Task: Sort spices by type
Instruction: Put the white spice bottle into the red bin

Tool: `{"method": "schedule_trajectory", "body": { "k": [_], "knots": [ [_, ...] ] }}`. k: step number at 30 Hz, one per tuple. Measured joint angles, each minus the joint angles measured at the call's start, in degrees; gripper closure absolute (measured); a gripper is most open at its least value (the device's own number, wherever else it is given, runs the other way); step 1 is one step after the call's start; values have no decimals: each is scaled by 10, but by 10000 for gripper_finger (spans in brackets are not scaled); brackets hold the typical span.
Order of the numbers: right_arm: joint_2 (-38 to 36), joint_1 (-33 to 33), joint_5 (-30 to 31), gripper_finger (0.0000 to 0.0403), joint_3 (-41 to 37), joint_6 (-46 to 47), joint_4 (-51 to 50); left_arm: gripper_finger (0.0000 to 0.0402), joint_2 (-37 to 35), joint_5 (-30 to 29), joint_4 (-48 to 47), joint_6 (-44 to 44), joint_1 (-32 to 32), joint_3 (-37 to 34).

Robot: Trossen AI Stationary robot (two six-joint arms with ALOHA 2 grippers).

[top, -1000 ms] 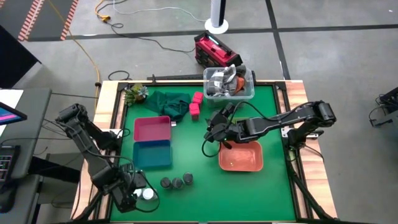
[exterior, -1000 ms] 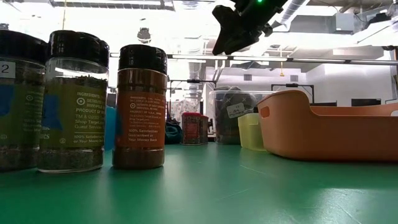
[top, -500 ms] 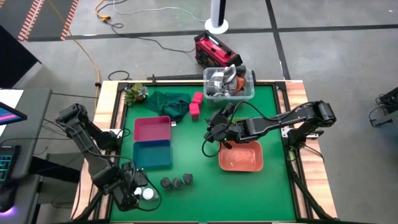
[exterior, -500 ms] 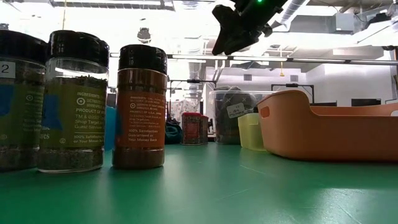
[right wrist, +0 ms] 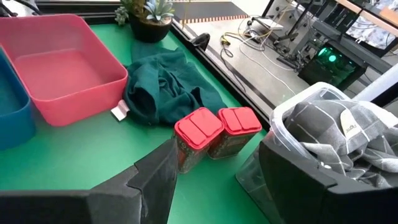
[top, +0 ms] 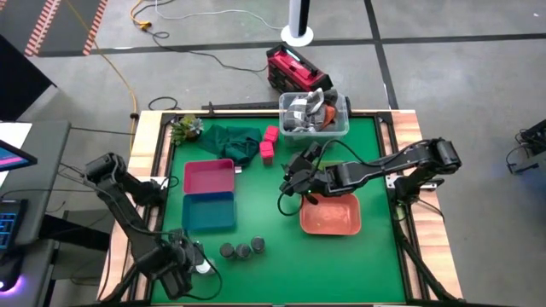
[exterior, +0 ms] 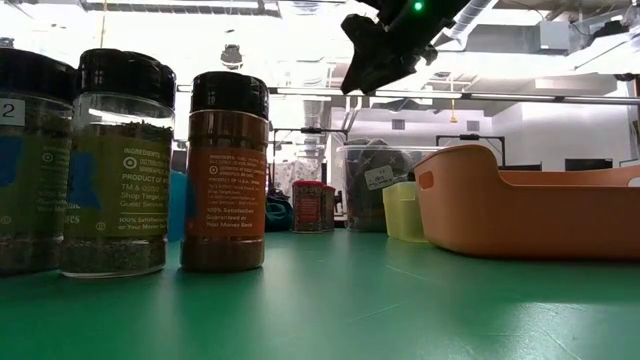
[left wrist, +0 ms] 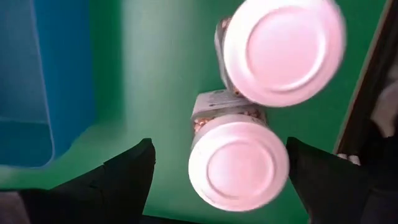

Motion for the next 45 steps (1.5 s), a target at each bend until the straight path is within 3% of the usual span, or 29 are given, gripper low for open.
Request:
{"method": "schedule_trajectory", "body": {
  "k": [9, 18, 28, 37, 45],
  "knots": [
    [0, 0, 0, 147, 0, -9, 2, 85, 29, 1, 7, 19, 0, -6],
    [0, 0, 0, 147, 0, -11, 7, 209, 27, 29, 13, 34, 0, -29],
    [0, 0, 0, 147, 0, -11, 8, 210, -73, -4, -9, -7, 2, -30],
    [0, 0, 0, 147, 0, -11, 8, 210, -176, -46, -115, -63, 30, -29],
    [0, 0, 1, 147, 0, -23, 26, 210, -211, -97, -228, 9, 115, -29]
  ]
}}
